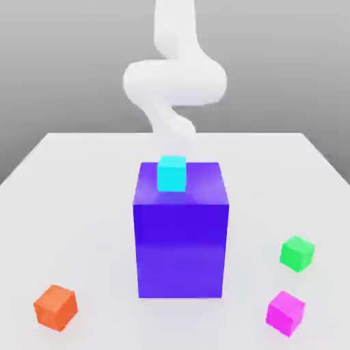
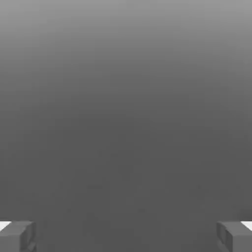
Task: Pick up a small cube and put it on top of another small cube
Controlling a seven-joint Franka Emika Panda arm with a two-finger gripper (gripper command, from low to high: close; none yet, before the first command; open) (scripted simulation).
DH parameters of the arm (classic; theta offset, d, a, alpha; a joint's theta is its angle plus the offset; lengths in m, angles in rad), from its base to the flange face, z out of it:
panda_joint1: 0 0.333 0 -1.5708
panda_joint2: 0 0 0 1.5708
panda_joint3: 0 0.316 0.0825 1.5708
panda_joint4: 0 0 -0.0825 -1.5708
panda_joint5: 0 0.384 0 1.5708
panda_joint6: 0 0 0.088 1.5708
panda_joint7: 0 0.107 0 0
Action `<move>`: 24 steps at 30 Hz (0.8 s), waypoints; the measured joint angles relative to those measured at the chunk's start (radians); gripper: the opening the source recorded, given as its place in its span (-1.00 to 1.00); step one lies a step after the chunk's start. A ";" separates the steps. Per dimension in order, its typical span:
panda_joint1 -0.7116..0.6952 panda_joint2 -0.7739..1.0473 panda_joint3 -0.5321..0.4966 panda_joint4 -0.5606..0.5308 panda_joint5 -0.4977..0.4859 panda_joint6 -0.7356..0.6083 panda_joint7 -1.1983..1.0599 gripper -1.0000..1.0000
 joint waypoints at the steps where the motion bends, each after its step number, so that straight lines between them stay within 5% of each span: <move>1: 0.010 0.039 0.005 -0.006 -0.001 0.016 -0.014 0.00; 24: 0.215 0.878 0.134 -0.138 -0.074 0.351 -0.257 0.00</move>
